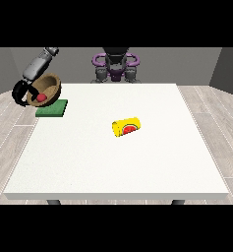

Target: Pick the cup and pour the ball into the bowl, then pick the bowl and place it on the pad

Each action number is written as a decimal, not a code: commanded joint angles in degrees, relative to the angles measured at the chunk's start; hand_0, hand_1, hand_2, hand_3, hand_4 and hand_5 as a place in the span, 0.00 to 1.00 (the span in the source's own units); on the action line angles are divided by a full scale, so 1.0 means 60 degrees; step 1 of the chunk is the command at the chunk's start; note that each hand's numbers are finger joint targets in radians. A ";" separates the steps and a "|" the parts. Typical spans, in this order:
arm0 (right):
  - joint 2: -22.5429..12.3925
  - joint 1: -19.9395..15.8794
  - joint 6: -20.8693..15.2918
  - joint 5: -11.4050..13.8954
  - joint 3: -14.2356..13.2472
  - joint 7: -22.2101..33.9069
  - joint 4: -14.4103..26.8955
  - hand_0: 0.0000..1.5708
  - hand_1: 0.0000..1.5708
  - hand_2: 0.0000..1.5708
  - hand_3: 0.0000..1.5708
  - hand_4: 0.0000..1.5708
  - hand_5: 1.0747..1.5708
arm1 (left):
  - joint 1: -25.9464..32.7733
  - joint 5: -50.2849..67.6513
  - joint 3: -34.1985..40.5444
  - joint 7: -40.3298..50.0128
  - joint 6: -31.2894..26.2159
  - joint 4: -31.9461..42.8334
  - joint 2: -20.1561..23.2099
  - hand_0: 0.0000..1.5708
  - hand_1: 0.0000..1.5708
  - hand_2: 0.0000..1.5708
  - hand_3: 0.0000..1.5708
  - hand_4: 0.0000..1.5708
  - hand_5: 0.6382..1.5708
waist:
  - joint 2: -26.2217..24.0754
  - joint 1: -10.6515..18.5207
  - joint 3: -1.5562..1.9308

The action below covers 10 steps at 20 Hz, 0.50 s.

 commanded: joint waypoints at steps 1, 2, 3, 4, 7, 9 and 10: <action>-0.0394 -0.0176 0.0288 -0.0014 -0.0065 0.0277 0.0310 1.00 1.00 1.00 0.57 0.80 0.99 | 0.0283 0.0077 -0.0038 -0.0100 -0.0039 -0.0127 -0.0176 0.00 0.00 0.00 0.00 0.00 0.96 | -0.0278 0.0167 -0.0009; -0.0583 -0.0099 0.0344 -0.0022 -0.0138 0.0126 0.0357 1.00 1.00 1.00 0.56 0.79 0.99 | 0.0594 0.0073 -0.0067 -0.0312 -0.0101 -0.0235 -0.0435 0.00 0.00 0.00 0.00 0.00 0.96 | -0.0261 0.0271 -0.0009; -0.0281 -0.0293 0.0249 0.0232 0.0308 0.0795 -0.0022 1.00 1.00 1.00 0.58 0.79 1.00 | 0.0318 -0.0150 -0.0237 -0.0168 0.0126 0.0224 -0.0350 0.00 0.00 0.00 0.00 0.00 0.96 | -0.0765 -0.0038 -0.0017; -0.0160 0.0048 0.0296 0.0224 0.0356 0.0809 -0.0147 1.00 1.00 1.00 0.66 0.78 1.00 | 0.0688 -0.0155 -0.0128 -0.0491 -0.0266 0.0580 -0.0323 0.00 0.00 0.00 0.00 0.00 0.96 | -0.1110 -0.0004 -0.0024; 0.0521 -0.0187 -0.0317 0.0520 0.0684 0.0844 -0.0205 1.00 1.00 1.00 0.84 0.79 1.00 | 0.0545 -0.0354 -0.0390 -0.0457 0.0139 0.0356 -0.0501 0.00 0.00 0.00 0.00 0.00 0.96 | -0.0951 0.0089 -0.0014; 0.0453 -0.0211 -0.0348 0.0481 0.0564 0.0563 -0.0103 1.00 1.00 1.00 0.74 0.76 1.00 | 0.0485 -0.0208 -0.0204 -0.0615 0.0023 0.0427 -0.0366 0.00 0.00 0.00 0.00 0.00 0.96 | -0.0540 0.0152 -0.0011; 0.0306 -0.0414 -0.0028 0.0314 0.0410 0.0726 0.0211 1.00 1.00 1.00 0.76 0.76 1.00 | 0.0222 -0.0022 -0.0236 -0.0232 0.0057 0.0149 -0.0287 0.00 0.00 0.00 0.00 0.00 0.95 | -0.0577 0.0197 -0.0006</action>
